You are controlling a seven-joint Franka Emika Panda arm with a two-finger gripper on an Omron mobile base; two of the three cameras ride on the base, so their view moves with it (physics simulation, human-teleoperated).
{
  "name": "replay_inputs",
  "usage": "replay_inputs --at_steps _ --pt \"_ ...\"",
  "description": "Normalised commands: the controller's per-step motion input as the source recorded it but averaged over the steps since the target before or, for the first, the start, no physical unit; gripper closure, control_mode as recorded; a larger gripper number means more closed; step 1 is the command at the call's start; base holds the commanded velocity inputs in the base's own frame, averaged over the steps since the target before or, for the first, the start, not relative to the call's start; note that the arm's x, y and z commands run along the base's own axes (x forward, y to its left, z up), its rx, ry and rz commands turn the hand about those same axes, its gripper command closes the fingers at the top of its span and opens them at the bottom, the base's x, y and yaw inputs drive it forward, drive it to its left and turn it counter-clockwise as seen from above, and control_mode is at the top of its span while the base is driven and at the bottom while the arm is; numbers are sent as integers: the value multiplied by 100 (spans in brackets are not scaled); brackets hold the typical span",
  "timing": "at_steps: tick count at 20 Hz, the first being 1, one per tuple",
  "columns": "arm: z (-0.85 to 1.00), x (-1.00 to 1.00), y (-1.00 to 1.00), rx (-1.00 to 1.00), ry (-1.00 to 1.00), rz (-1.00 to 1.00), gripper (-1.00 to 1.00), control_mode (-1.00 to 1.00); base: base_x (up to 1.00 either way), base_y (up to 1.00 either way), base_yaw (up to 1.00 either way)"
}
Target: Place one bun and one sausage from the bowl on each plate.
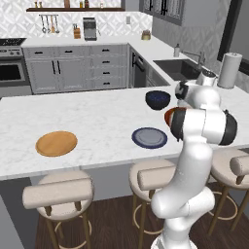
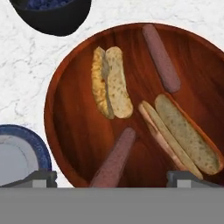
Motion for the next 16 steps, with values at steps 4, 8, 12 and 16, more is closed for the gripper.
replay_inputs --at_steps 4,8,12,16 --pt "-63 28 -8 2 17 0 -100 -100 0 0 0" --pt "-35 35 0 6 9 0 -100 -100 0 0 0" --pt "-3 19 -2 7 0 1 -100 -100 0 0 0" --pt "-44 23 -1 7 10 3 -100 -100 0 0 0"
